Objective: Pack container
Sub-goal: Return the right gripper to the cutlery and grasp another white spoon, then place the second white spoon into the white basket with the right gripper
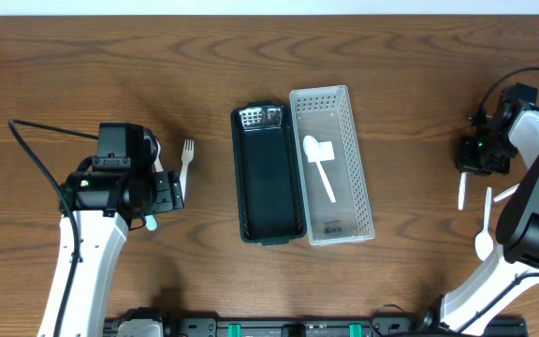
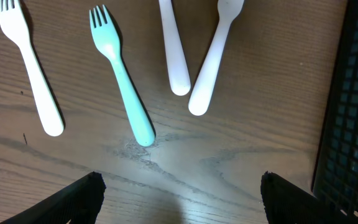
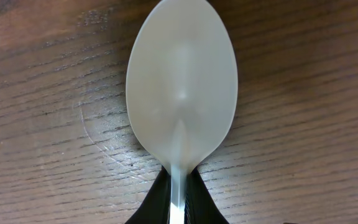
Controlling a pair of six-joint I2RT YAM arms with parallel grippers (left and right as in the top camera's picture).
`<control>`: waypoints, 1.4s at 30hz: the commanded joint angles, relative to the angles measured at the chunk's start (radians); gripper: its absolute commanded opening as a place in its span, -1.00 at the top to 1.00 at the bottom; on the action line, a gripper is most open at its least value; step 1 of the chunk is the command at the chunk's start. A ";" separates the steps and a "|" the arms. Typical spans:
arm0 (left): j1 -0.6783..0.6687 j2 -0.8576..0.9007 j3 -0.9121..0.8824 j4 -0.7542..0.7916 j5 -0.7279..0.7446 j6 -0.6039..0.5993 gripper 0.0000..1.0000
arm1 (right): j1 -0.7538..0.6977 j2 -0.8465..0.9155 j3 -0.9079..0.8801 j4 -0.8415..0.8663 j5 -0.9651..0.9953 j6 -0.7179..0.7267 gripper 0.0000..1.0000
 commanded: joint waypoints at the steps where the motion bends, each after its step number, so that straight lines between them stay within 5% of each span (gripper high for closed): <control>1: 0.006 0.000 0.017 0.001 -0.002 -0.002 -0.67 | 0.009 0.011 0.005 -0.016 -0.063 0.053 0.97; 9: 0.006 0.000 0.017 0.002 -0.002 -0.002 -0.67 | 0.136 -0.185 0.110 -0.078 -0.117 0.081 0.97; 18: 0.006 0.000 0.017 0.013 -0.002 -0.002 -0.67 | 0.512 -0.441 0.134 -0.019 -0.116 0.257 0.97; 26: 0.006 0.000 0.017 0.020 -0.002 -0.002 -0.67 | 0.745 -0.327 0.130 -0.010 -0.073 0.371 0.98; 38: 0.006 0.000 0.017 0.020 -0.002 -0.002 -0.67 | 0.817 -0.109 0.132 -0.051 -0.036 0.365 0.97; 39: 0.006 0.000 0.017 0.020 -0.002 -0.002 -0.67 | 0.816 -0.116 0.135 -0.052 -0.024 0.365 0.93; 42: 0.006 0.000 0.017 0.020 -0.002 -0.002 -0.68 | 0.811 -0.141 0.151 -0.069 -0.002 0.348 0.28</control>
